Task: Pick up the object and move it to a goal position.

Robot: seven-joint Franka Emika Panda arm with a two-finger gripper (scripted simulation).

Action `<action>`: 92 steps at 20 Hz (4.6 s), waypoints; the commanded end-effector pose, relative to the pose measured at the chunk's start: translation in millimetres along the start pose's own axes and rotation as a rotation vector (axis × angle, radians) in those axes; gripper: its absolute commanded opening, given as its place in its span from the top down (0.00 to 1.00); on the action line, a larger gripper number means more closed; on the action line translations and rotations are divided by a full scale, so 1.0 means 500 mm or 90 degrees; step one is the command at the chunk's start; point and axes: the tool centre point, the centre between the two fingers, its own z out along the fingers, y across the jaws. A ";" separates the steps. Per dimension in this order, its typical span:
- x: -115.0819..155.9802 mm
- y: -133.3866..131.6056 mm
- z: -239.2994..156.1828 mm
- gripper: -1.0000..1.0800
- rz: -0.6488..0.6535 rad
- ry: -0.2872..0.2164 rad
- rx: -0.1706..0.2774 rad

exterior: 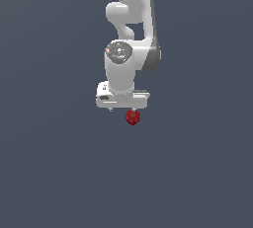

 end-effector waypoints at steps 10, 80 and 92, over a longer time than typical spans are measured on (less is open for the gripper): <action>0.020 0.050 -0.018 0.04 -0.007 0.018 -0.017; -0.061 -0.083 0.131 1.00 -0.238 0.041 -0.009; -0.115 -0.041 -0.078 1.00 -0.238 0.040 -0.009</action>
